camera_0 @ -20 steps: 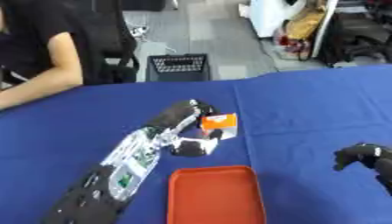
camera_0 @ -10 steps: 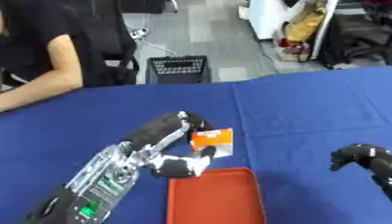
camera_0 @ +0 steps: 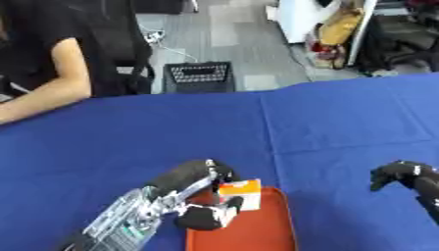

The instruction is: Pick up objects on the table and place them in the box.

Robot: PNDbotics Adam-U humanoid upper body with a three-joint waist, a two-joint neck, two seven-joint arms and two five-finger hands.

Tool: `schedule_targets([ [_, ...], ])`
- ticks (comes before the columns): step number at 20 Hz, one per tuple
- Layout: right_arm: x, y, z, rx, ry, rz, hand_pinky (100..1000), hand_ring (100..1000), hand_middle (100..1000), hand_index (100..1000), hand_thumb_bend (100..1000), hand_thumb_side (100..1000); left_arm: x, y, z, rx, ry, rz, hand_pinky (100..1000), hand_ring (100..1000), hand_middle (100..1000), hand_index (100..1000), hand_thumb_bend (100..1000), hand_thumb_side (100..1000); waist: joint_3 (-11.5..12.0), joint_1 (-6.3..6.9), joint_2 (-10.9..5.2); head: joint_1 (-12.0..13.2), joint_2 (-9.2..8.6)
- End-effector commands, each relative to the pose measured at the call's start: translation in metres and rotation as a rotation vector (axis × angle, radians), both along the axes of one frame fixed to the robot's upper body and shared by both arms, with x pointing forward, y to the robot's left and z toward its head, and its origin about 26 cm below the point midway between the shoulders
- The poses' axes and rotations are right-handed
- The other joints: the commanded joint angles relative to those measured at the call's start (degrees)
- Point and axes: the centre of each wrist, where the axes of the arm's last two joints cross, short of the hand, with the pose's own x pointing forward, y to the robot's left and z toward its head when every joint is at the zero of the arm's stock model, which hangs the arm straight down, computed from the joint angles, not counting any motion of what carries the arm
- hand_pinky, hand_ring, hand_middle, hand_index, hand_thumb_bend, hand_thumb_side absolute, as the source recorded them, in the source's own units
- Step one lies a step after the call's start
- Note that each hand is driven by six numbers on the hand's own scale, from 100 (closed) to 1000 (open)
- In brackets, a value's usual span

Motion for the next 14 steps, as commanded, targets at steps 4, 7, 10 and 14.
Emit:
schedule_targets([
  [4, 0.001, -0.003, 0.009, -0.020, -0.027, -0.002, 850, 627, 659, 814, 100, 955, -0.003, -0.003, -0.003, 0.010, 0.030, -0.097, 1000, 871, 904, 931, 792, 948, 0.1, -0.19, -0.67, -0.7, 0.44],
  [7, 0.000, -0.003, 0.008, -0.022, -0.026, -0.004, 850, 626, 659, 814, 100, 956, -0.007, -0.001, 0.009, -0.007, -0.001, -0.122, 1000, 898, 929, 956, 857, 960, 0.2, -0.18, -0.67, -0.8, 0.57],
  [10, 0.000, -0.004, 0.008, -0.022, -0.025, -0.007, 850, 627, 659, 814, 100, 956, -0.013, 0.002, 0.025, -0.029, -0.039, -0.128, 1000, 906, 933, 963, 857, 951, 0.4, -0.17, -0.69, -0.9, 0.56],
  [14, 0.000, -0.004, 0.008, -0.022, -0.024, -0.009, 849, 626, 659, 814, 100, 956, -0.020, 0.008, 0.043, -0.056, -0.092, -0.113, 1000, 902, 928, 960, 848, 931, 0.5, -0.19, -0.70, -1.0, 0.48],
])
